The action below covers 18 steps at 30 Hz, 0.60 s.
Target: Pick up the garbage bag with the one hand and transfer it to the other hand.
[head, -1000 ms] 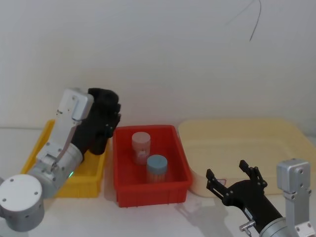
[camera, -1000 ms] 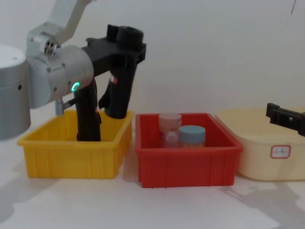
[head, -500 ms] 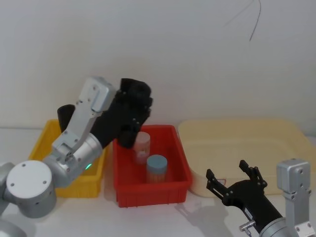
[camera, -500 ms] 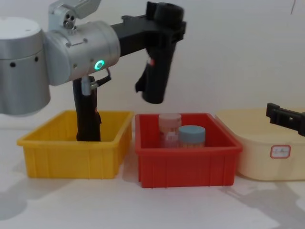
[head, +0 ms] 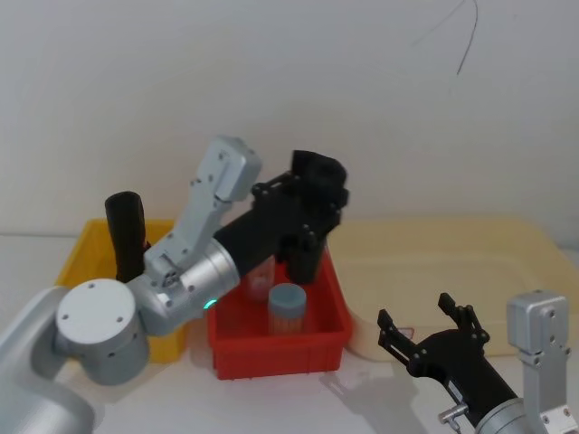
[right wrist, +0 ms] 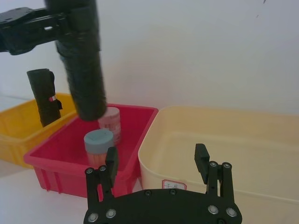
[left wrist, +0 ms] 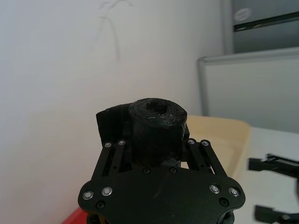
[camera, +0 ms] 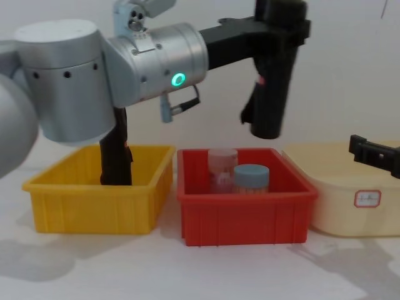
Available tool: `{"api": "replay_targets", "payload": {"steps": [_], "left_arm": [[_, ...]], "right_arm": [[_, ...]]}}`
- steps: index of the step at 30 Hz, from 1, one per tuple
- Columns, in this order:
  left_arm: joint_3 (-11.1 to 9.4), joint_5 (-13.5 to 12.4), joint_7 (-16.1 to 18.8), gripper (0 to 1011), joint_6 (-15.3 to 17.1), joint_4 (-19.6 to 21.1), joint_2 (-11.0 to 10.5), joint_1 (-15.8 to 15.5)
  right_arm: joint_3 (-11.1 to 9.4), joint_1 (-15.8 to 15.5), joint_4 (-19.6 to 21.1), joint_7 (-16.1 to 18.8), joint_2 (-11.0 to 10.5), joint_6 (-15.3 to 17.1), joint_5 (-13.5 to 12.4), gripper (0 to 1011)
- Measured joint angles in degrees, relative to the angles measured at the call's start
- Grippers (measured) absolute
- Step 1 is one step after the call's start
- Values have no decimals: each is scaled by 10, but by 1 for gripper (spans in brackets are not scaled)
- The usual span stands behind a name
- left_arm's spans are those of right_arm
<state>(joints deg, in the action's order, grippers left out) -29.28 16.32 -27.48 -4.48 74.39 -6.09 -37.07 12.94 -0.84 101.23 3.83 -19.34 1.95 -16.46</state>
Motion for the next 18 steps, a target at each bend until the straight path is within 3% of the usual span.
{"api": "replay_targets", "payload": {"steps": [13,18], "left_arm": [[-15,78,-98,508,-6,-97,57,-40],[-17,94,-117,508,-7,-118,69,-48]], "right_arm": [[0,0,0,0,0,0,0,1000],[-1,-1,0,1,1,-2,1,1000]]}}
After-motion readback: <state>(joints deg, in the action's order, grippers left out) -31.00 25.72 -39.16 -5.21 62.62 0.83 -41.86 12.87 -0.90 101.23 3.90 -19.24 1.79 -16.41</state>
